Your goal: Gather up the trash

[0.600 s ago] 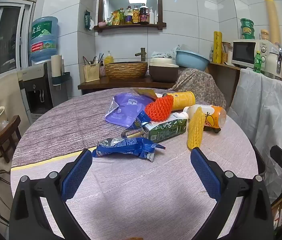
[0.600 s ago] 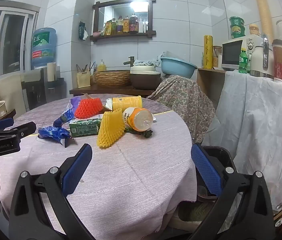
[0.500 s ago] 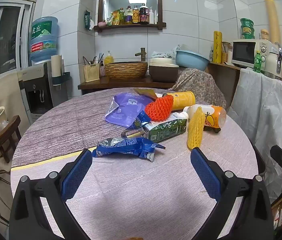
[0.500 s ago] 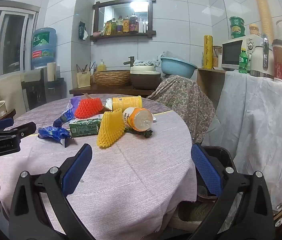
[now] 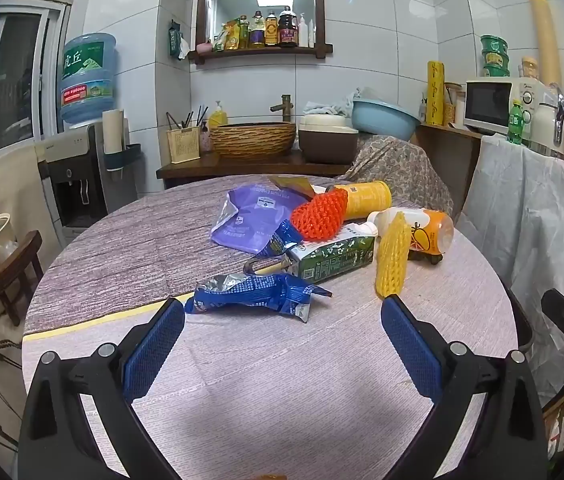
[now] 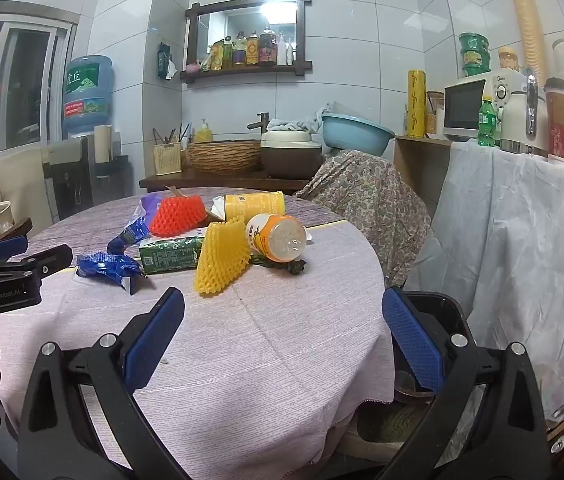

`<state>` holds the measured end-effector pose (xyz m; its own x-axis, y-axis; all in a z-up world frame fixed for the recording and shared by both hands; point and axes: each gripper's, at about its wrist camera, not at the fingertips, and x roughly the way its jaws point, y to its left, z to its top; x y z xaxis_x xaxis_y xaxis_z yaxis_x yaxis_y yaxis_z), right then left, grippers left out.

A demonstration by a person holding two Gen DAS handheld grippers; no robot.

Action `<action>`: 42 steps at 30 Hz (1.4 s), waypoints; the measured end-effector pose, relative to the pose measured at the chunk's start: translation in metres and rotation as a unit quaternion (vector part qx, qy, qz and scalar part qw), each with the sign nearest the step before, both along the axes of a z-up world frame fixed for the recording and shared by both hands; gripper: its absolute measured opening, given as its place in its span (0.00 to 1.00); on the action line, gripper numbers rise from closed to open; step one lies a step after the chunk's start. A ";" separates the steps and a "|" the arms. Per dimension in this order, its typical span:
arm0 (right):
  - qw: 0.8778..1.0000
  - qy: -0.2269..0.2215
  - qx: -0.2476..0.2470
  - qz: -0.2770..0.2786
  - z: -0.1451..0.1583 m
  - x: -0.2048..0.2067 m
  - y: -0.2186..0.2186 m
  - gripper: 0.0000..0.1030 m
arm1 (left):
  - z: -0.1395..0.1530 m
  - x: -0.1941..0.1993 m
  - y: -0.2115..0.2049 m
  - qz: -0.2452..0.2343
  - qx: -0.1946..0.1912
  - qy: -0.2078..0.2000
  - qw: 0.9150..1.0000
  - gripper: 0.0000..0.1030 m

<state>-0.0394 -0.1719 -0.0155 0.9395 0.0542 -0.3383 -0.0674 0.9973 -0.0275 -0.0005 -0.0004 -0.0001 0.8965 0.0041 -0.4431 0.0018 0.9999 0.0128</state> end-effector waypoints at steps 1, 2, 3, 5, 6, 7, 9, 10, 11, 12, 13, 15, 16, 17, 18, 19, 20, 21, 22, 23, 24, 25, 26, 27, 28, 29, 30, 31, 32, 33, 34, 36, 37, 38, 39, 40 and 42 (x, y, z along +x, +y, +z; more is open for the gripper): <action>1.000 0.000 0.001 0.000 -0.001 0.000 0.000 0.95 | 0.000 0.000 0.000 0.000 -0.001 0.000 1.000 0.95; 1.000 0.001 0.001 0.000 -0.001 0.000 0.000 0.95 | 0.000 0.000 0.000 0.000 0.000 0.000 1.000 0.95; 1.000 0.001 0.001 0.001 -0.001 0.001 0.000 0.95 | 0.000 0.000 0.000 0.000 -0.001 0.000 1.000 0.95; 1.000 0.001 0.001 0.000 -0.001 0.000 0.000 0.95 | 0.000 0.000 0.000 0.000 0.000 0.000 1.000 0.95; 1.000 0.000 0.001 0.000 -0.001 0.000 0.000 0.95 | 0.000 0.000 0.000 0.000 0.000 0.000 1.000 0.95; 1.000 0.001 0.001 0.001 -0.001 0.001 0.000 0.95 | 0.000 0.000 0.000 0.000 0.000 0.000 1.000 0.95; 1.000 0.001 0.001 0.000 -0.001 0.001 0.001 0.95 | 0.000 0.000 0.000 0.000 0.000 0.000 1.000 0.95; 1.000 0.001 0.000 0.000 -0.002 0.001 0.001 0.95 | 0.000 0.000 0.000 0.000 0.000 0.000 1.000 0.95; 1.000 0.001 0.001 0.000 -0.002 0.001 0.001 0.95 | 0.000 0.000 0.000 -0.001 0.000 0.000 1.000 0.95; 1.000 0.001 0.001 0.000 -0.002 0.001 0.001 0.95 | 0.000 -0.001 0.000 -0.001 0.000 0.000 1.000 0.95; 1.000 0.001 0.001 0.001 -0.001 0.001 0.001 0.95 | 0.000 0.000 0.000 0.000 0.001 0.000 1.000 0.95; 1.000 0.001 0.000 0.001 -0.001 0.001 0.001 0.95 | -0.003 -0.001 0.001 0.000 0.001 0.000 1.000 0.95; 1.000 0.001 0.000 0.001 -0.001 0.001 0.001 0.95 | -0.004 -0.001 0.001 0.000 0.001 0.000 1.000 0.95; 1.000 0.000 0.000 0.001 -0.001 0.000 0.001 0.95 | -0.003 -0.001 0.001 0.000 0.001 0.000 1.000 0.95; 1.000 0.000 0.000 0.001 0.000 0.000 0.001 0.95 | -0.004 -0.001 0.002 0.000 0.001 0.000 1.000 0.95; 1.000 0.000 0.000 0.001 0.000 0.000 0.001 0.95 | -0.004 -0.001 0.001 -0.001 0.001 0.000 1.000 0.95; 1.000 0.000 0.000 0.001 0.000 0.000 0.001 0.95 | -0.003 -0.001 0.001 -0.001 0.001 0.000 1.000 0.95; 1.000 0.001 0.001 0.001 -0.001 0.001 0.001 0.95 | -0.003 -0.001 0.001 -0.001 0.002 0.000 1.000 0.95; 1.000 0.001 0.001 0.001 0.000 0.000 0.000 0.95 | -0.004 -0.001 0.000 -0.001 0.002 0.000 1.000 0.95; 1.000 0.001 0.001 0.001 0.000 0.000 0.000 0.95 | -0.003 -0.001 0.000 -0.001 0.002 0.000 1.000 0.95; 1.000 0.001 0.001 0.001 0.001 0.000 -0.001 0.95 | -0.004 -0.001 0.000 -0.001 0.001 0.000 1.000 0.95; 1.000 0.000 0.001 0.001 0.001 0.000 -0.001 0.95 | -0.004 -0.001 0.000 -0.001 0.001 0.000 1.000 0.95; 1.000 0.000 0.000 0.001 0.002 -0.001 -0.001 0.95 | -0.003 -0.001 0.000 -0.001 0.002 0.000 1.000 0.95; 1.000 -0.001 0.000 0.001 0.002 -0.001 -0.002 0.95 | -0.003 -0.001 0.000 -0.001 0.002 0.001 1.000 0.95; 1.000 -0.001 0.000 0.002 0.003 -0.001 -0.002 0.95 | -0.004 -0.001 0.000 -0.001 0.002 0.001 1.000 0.95; 1.000 0.000 0.000 0.002 -0.001 0.001 0.002 0.95 | -0.004 -0.001 0.000 -0.001 0.002 0.000 1.000 0.95; 1.000 0.000 0.000 0.002 -0.002 0.001 0.003 0.95 | -0.004 -0.001 0.000 0.000 0.002 0.000 1.000 0.95; 1.000 0.000 0.000 0.002 -0.002 0.001 0.003 0.95 | -0.003 -0.001 0.000 -0.001 0.002 0.001 1.000 0.95; 1.000 0.000 0.000 0.002 0.000 0.002 0.000 0.95 | -0.003 -0.001 0.000 -0.001 0.002 0.001 1.000 0.95; 1.000 0.000 0.000 0.002 -0.001 0.003 0.001 0.95 | -0.003 -0.001 0.000 -0.001 0.002 0.001 1.000 0.95; 1.000 0.000 0.000 0.002 -0.001 0.003 0.001 0.95 | -0.003 -0.001 0.000 -0.001 0.002 0.001 1.000 0.95; 1.000 0.000 0.000 0.001 -0.001 0.002 0.001 0.95 | -0.003 -0.001 0.000 -0.001 0.002 0.001 1.000 0.95; 1.000 0.000 0.000 0.002 -0.001 0.002 0.001 0.95 | -0.003 -0.001 0.000 0.000 0.002 0.001 1.000 0.95; 1.000 0.000 0.000 0.002 -0.001 0.002 0.001 0.95 | -0.003 -0.001 0.000 -0.001 0.002 0.001 1.000 0.95; 1.000 0.000 0.000 0.002 -0.001 0.002 0.001 0.95 | -0.004 -0.001 0.000 -0.001 0.002 0.001 1.000 0.95; 1.000 0.000 0.000 0.002 -0.001 0.002 0.001 0.95 | -0.003 -0.001 0.000 -0.001 0.002 0.001 1.000 0.95; 1.000 0.000 0.000 0.002 -0.001 0.002 0.001 0.95 | -0.004 -0.001 0.000 0.000 0.003 0.001 1.000 0.95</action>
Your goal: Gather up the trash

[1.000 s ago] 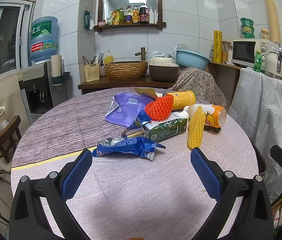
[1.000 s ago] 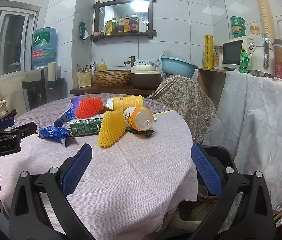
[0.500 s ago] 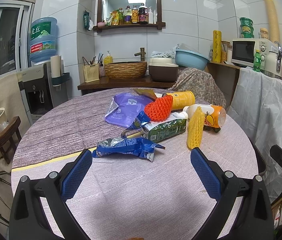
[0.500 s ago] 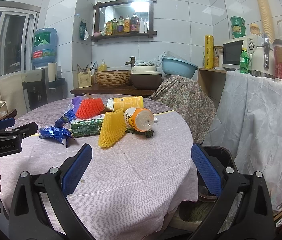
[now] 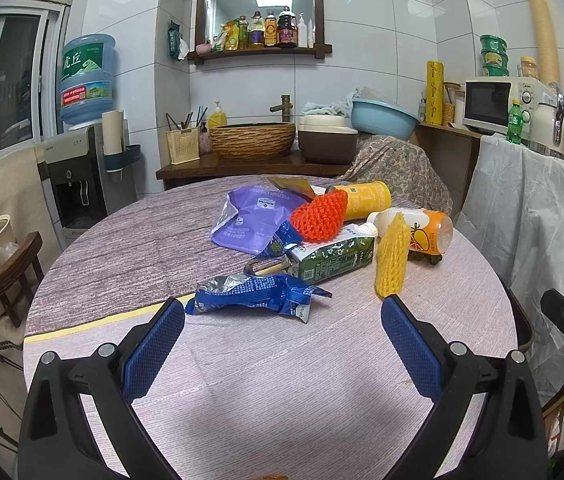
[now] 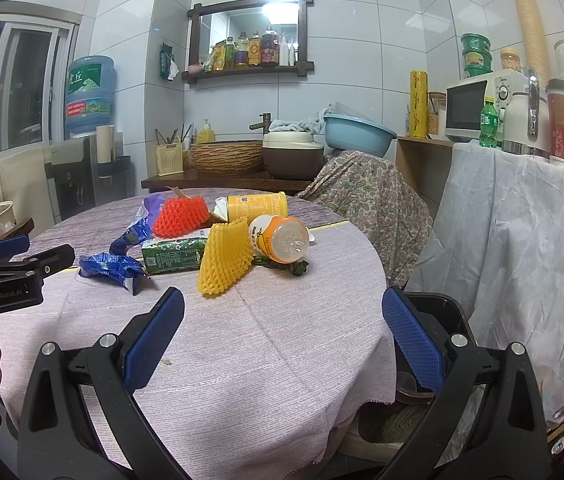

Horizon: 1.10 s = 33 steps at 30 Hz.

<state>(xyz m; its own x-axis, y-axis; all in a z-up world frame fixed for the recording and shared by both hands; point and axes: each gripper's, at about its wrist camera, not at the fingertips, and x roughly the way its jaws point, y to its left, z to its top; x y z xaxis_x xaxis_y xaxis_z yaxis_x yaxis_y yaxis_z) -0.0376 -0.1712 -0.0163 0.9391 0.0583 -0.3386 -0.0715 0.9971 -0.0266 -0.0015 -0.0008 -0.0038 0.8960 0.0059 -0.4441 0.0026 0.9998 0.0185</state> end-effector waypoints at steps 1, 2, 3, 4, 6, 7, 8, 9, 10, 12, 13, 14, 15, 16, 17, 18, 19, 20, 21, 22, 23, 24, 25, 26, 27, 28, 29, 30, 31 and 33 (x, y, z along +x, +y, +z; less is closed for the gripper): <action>1.000 0.000 0.000 0.000 0.000 0.000 0.000 0.95 | 0.002 0.002 -0.001 0.000 0.000 0.000 1.000 0.95; 1.000 0.000 0.000 0.000 0.000 0.000 0.000 0.95 | 0.003 0.002 -0.001 0.000 -0.001 0.000 1.000 0.95; 1.000 0.000 0.000 0.000 0.000 0.000 0.000 0.95 | 0.003 0.002 -0.001 0.000 -0.001 0.001 1.000 0.95; 1.000 -0.001 -0.001 0.000 0.000 0.000 0.001 0.95 | 0.003 0.002 -0.001 0.000 -0.001 0.001 1.000 0.95; 1.000 0.000 0.000 0.000 0.000 0.000 0.000 0.95 | 0.003 0.002 -0.002 -0.001 0.000 0.001 1.000 0.95; 1.000 0.000 0.000 0.000 0.000 0.001 0.000 0.95 | 0.003 0.002 -0.002 0.000 0.000 0.000 1.000 0.95; 1.000 0.000 0.000 0.000 0.000 0.001 0.000 0.95 | 0.003 0.002 -0.001 0.000 0.000 0.001 1.000 0.95; 1.000 0.000 0.000 0.000 0.000 0.000 0.000 0.95 | 0.003 0.002 -0.002 0.000 -0.001 0.001 1.000 0.95; 1.000 0.000 0.000 0.000 -0.001 0.000 0.001 0.95 | 0.003 0.002 -0.002 0.000 -0.001 0.001 1.000 0.95; 1.000 0.000 0.000 0.000 0.000 0.001 0.000 0.95 | 0.003 0.002 -0.002 0.000 0.000 0.001 1.000 0.95; 1.000 0.000 0.000 0.001 0.000 -0.001 0.001 0.95 | 0.003 0.002 -0.001 0.000 0.000 0.001 1.000 0.95; 1.000 0.000 0.000 0.001 0.000 -0.002 0.001 0.95 | 0.003 0.002 -0.001 0.000 -0.001 0.001 1.000 0.95; 1.000 0.000 0.000 0.000 0.000 -0.002 0.001 0.95 | 0.003 0.002 -0.002 0.000 -0.001 0.000 1.000 0.95; 1.000 0.000 0.000 0.001 0.000 -0.002 0.001 0.95 | 0.003 0.002 -0.002 0.000 -0.001 0.001 1.000 0.95; 1.000 0.000 0.001 0.001 0.000 -0.002 0.001 0.95 | 0.003 0.002 -0.002 0.000 -0.001 0.001 1.000 0.95; 1.000 0.000 0.000 0.000 0.000 -0.002 0.001 0.95 | 0.003 0.002 -0.002 0.000 -0.001 0.001 1.000 0.95; 1.000 0.000 0.000 0.000 0.000 -0.002 0.001 0.95 | 0.003 0.002 -0.002 0.000 0.000 0.001 1.000 0.95; 1.000 0.000 0.000 0.000 0.000 -0.002 0.002 0.95 | 0.003 0.002 -0.002 0.000 0.000 0.001 1.000 0.95; 1.000 0.000 -0.001 0.000 0.000 -0.002 0.002 0.95 | 0.003 0.002 -0.001 0.000 -0.001 0.001 1.000 0.95; 1.000 0.000 0.000 0.001 0.000 -0.002 0.001 0.95 | 0.003 0.002 -0.001 0.000 -0.001 0.001 1.000 0.95; 1.000 0.000 0.000 0.001 0.000 -0.002 0.001 0.95 | 0.003 0.002 -0.002 0.000 -0.001 0.001 1.000 0.95; 1.000 0.000 0.000 0.001 0.000 -0.002 0.002 0.95 | 0.003 0.002 -0.002 0.000 0.000 0.001 1.000 0.95; 1.000 0.000 -0.001 0.001 -0.001 -0.001 0.001 0.95 | 0.003 0.002 -0.002 0.001 0.000 0.001 1.000 0.95; 1.000 0.000 -0.001 0.000 -0.001 -0.001 0.001 0.95 | 0.003 0.002 -0.001 0.000 0.000 0.002 1.000 0.95; 1.000 0.000 0.000 0.000 -0.001 -0.001 0.001 0.95 | 0.003 0.002 -0.001 0.000 0.000 0.002 1.000 0.95; 1.000 0.001 0.001 0.000 -0.001 -0.001 0.001 0.95 | 0.003 0.002 -0.001 0.001 0.000 0.001 1.000 0.95; 1.000 0.001 0.001 0.001 0.000 -0.002 0.002 0.95 | 0.003 0.002 -0.001 0.001 0.000 0.001 1.000 0.95; 1.000 0.001 0.002 0.000 0.000 -0.003 0.002 0.95 | 0.003 0.002 -0.001 0.000 0.000 0.002 1.000 0.95; 1.000 0.001 0.001 0.001 -0.001 -0.002 0.003 0.95 | 0.003 0.002 -0.001 0.000 0.000 0.002 1.000 0.95; 1.000 0.002 0.001 0.001 -0.001 -0.002 0.004 0.95 | 0.001 0.000 0.004 0.001 0.000 0.002 1.000 0.95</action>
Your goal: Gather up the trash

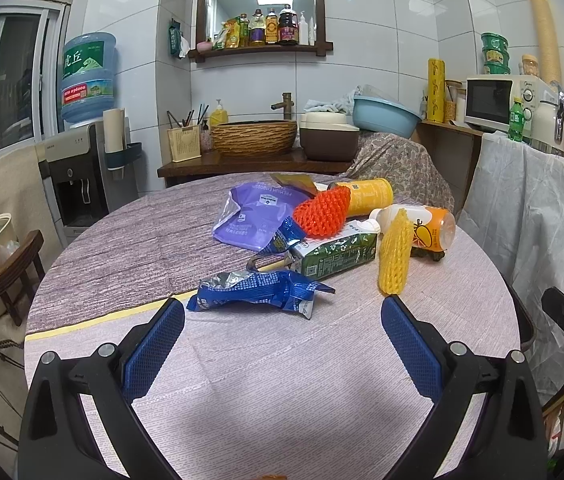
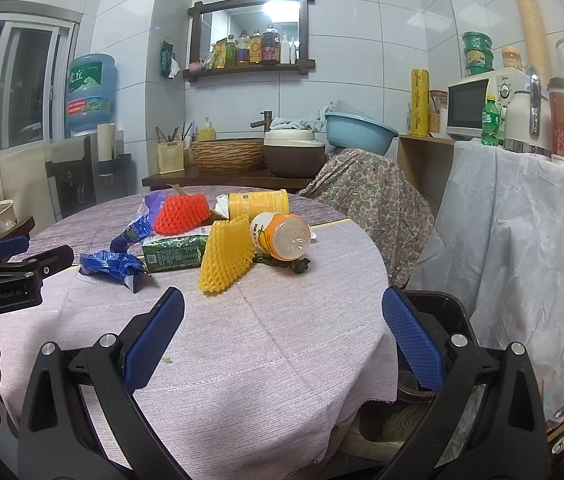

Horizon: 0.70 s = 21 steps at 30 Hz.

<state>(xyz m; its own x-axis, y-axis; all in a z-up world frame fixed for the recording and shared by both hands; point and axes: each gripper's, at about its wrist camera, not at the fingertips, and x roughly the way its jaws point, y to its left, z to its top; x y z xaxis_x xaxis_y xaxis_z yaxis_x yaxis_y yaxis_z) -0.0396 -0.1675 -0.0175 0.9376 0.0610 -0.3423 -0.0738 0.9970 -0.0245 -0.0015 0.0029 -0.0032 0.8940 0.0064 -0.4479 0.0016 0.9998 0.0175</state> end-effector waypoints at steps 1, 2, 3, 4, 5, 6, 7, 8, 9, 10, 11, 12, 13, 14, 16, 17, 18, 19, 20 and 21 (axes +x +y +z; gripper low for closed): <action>1.000 0.000 0.000 0.000 0.000 0.000 0.000 0.95 | 0.000 0.000 0.000 0.000 0.000 0.000 1.000 0.95; 1.000 0.000 0.001 0.000 0.000 0.000 0.000 0.95 | 0.000 0.000 0.000 -0.001 0.000 0.001 1.000 0.95; 1.000 0.000 0.001 0.001 0.000 0.000 0.000 0.95 | -0.001 0.000 0.001 0.000 0.000 0.001 1.000 0.95; 1.000 0.001 0.000 0.001 -0.001 0.000 0.000 0.95 | -0.001 -0.001 0.001 0.000 0.000 0.001 1.000 0.95; 1.000 0.001 0.000 0.001 -0.001 0.001 -0.001 0.95 | -0.001 -0.001 0.001 0.000 0.001 0.001 1.000 0.95; 1.000 0.002 0.000 0.000 -0.003 0.001 -0.001 0.95 | -0.002 0.000 0.002 -0.001 0.001 0.002 1.000 0.95; 1.000 0.005 0.001 0.001 -0.003 0.003 -0.002 0.95 | -0.003 0.000 0.003 -0.001 0.000 0.004 1.000 0.95; 1.000 0.008 0.002 0.001 -0.004 0.004 -0.003 0.95 | -0.005 0.001 0.004 -0.003 -0.002 0.007 1.000 0.95; 1.000 0.012 0.003 0.001 -0.005 0.006 -0.004 0.95 | -0.006 0.003 0.004 -0.004 -0.004 0.011 1.000 0.95; 1.000 0.015 0.004 0.001 -0.006 0.007 -0.006 0.95 | -0.008 0.005 0.007 -0.007 -0.006 0.016 1.000 0.95; 1.000 0.020 0.006 0.001 -0.008 0.010 -0.007 0.95 | -0.010 0.007 0.009 -0.008 -0.007 0.023 1.000 0.95; 1.000 0.024 0.007 0.001 -0.008 0.012 -0.008 0.95 | -0.011 0.009 0.010 -0.009 -0.007 0.027 1.000 0.95; 0.999 0.033 0.009 0.003 -0.011 0.015 -0.009 0.95 | -0.014 0.011 0.014 -0.011 -0.008 0.035 0.999 0.95; 0.999 0.040 0.012 0.005 -0.013 0.018 -0.009 0.95 | -0.015 0.013 0.016 -0.013 -0.009 0.039 0.999 0.95; 0.998 0.056 0.019 0.008 -0.017 0.026 -0.010 0.95 | -0.019 0.020 0.022 -0.015 -0.012 0.054 0.998 0.95; 0.997 0.068 0.023 0.013 -0.020 0.031 -0.010 0.95 | -0.021 0.024 0.025 -0.017 -0.012 0.063 0.998 0.95; 0.996 0.080 0.028 0.020 -0.022 0.036 -0.009 0.95 | -0.022 0.027 0.027 -0.018 -0.013 0.070 0.997 0.95; 0.995 0.088 0.032 0.027 -0.024 0.041 -0.007 0.95 | -0.023 0.032 0.031 -0.021 -0.018 0.081 0.996 0.95; 0.994 0.098 0.037 0.035 -0.025 0.047 -0.006 0.95 | -0.024 0.037 0.036 -0.023 -0.029 0.091 0.995 0.95; 0.992 0.108 0.043 0.042 -0.025 0.054 -0.004 0.95 | -0.023 0.041 0.040 -0.025 -0.038 0.097 0.994 0.95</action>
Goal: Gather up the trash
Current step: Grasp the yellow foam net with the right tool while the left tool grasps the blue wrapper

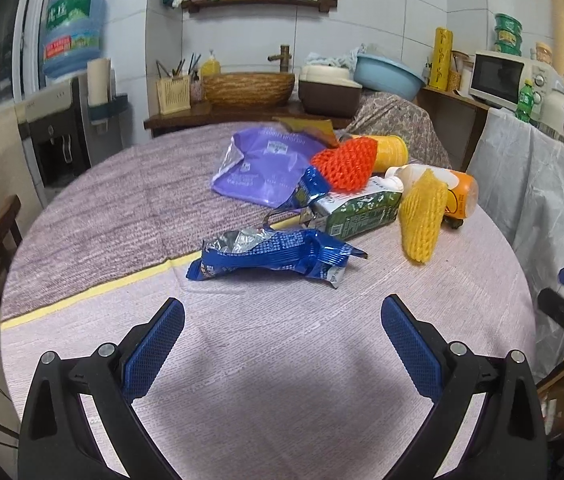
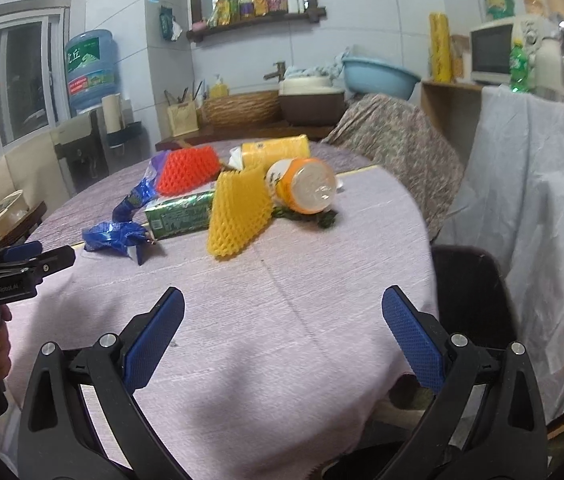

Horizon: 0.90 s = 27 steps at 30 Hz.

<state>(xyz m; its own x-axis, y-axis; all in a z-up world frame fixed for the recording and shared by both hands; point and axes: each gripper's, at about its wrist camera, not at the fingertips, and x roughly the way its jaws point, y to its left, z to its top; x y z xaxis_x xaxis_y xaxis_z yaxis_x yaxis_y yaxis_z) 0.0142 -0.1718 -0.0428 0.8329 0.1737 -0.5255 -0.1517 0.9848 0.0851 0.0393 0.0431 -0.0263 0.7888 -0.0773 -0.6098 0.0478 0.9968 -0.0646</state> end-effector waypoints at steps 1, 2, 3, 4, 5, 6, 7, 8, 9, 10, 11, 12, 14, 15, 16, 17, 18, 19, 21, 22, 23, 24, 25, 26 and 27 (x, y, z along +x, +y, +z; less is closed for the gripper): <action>1.000 0.009 0.007 0.008 0.000 0.007 0.002 0.95 | 0.001 0.006 0.005 -0.003 -0.013 0.005 1.000 0.95; 1.000 0.016 0.015 0.016 0.000 0.013 0.003 0.95 | 0.003 0.010 0.009 -0.006 -0.020 0.006 1.000 0.95; 0.999 0.025 0.028 0.026 0.000 0.022 0.004 0.95 | 0.004 0.014 0.010 -0.007 -0.021 0.004 1.000 0.95; 0.998 0.033 0.037 0.033 0.000 0.030 0.007 0.95 | 0.006 0.020 0.012 -0.008 -0.018 0.002 1.000 0.95; 0.997 0.042 0.045 0.041 0.001 0.038 0.009 0.95 | 0.007 0.025 0.014 -0.009 -0.015 0.004 1.000 0.94; 0.996 0.048 0.052 0.049 0.002 0.047 0.014 0.95 | 0.008 0.029 0.014 -0.010 -0.013 0.005 1.000 0.93; 0.996 0.050 0.053 0.054 0.003 0.054 0.017 0.95 | 0.010 0.033 0.016 -0.014 -0.010 0.004 1.000 0.91; 0.995 0.053 0.051 0.059 0.005 0.061 0.022 0.95 | 0.011 0.036 0.017 -0.018 -0.007 0.003 1.000 0.90; 0.995 0.057 0.048 0.067 0.006 0.071 0.028 0.95 | 0.012 0.039 0.017 -0.021 -0.005 0.001 1.000 0.90; 0.995 0.059 0.046 0.070 0.007 0.077 0.032 0.94 | 0.014 0.042 0.020 -0.022 -0.003 0.001 1.000 0.90; 0.995 0.062 0.044 0.070 0.007 0.085 0.037 0.89 | 0.015 0.044 0.023 -0.021 -0.004 0.003 1.000 0.89; 0.995 0.065 0.043 0.070 0.007 0.093 0.040 0.87 | 0.016 0.047 0.025 -0.023 -0.008 0.006 1.000 0.88; 0.994 0.075 0.044 0.069 0.006 0.107 0.046 0.78 | 0.018 0.055 0.027 -0.030 -0.017 0.014 0.999 0.85; 0.993 0.082 0.045 0.067 0.004 0.116 0.049 0.76 | 0.019 0.058 0.027 -0.033 -0.016 0.016 0.999 0.85; 0.993 0.089 0.047 0.065 0.001 0.122 0.051 0.72 | 0.020 0.063 0.025 -0.039 -0.009 0.018 0.999 0.85; 0.993 0.094 0.046 0.062 -0.001 0.129 0.055 0.68 | 0.020 0.066 0.022 -0.045 -0.001 0.019 0.999 0.85; 0.993 0.098 0.042 0.056 -0.004 0.136 0.056 0.66 | 0.019 0.071 0.017 -0.051 0.013 0.021 0.998 0.85; 0.993 0.102 0.036 0.048 -0.006 0.142 0.058 0.60 | 0.019 0.076 0.014 -0.054 0.022 0.025 0.998 0.84; 0.993 0.110 0.031 0.040 -0.012 0.148 0.060 0.50 | 0.015 0.081 0.008 -0.064 0.037 0.032 0.997 0.83; 0.992 0.112 0.033 0.040 -0.014 0.149 0.060 0.44 | 0.014 0.084 0.004 -0.071 0.044 0.035 0.996 0.82; 0.992 0.115 0.036 0.039 -0.016 0.150 0.059 0.38 | 0.012 0.087 0.001 -0.075 0.050 0.037 0.995 0.80; 0.992 0.117 0.039 0.040 -0.018 0.150 0.059 0.34 | 0.011 0.090 0.000 -0.077 0.056 0.039 0.995 0.79; 0.992 0.117 0.037 0.039 -0.020 0.149 0.059 0.26 | 0.008 0.094 -0.002 -0.080 0.063 0.045 0.994 0.76; 0.992 0.117 0.034 0.039 -0.021 0.148 0.059 0.22 | 0.007 0.098 -0.003 -0.082 0.067 0.050 0.993 0.73; 0.992 0.116 0.032 0.039 -0.022 0.147 0.058 0.21 | 0.006 0.101 -0.003 -0.083 0.071 0.055 0.992 0.72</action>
<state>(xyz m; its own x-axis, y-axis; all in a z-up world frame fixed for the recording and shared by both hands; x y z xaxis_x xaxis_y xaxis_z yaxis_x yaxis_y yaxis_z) 0.1617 -0.1139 -0.0652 0.6728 0.2732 -0.6875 -0.1970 0.9619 0.1895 0.1406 0.0398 -0.0203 0.7001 -0.1086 -0.7057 0.2131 0.9751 0.0614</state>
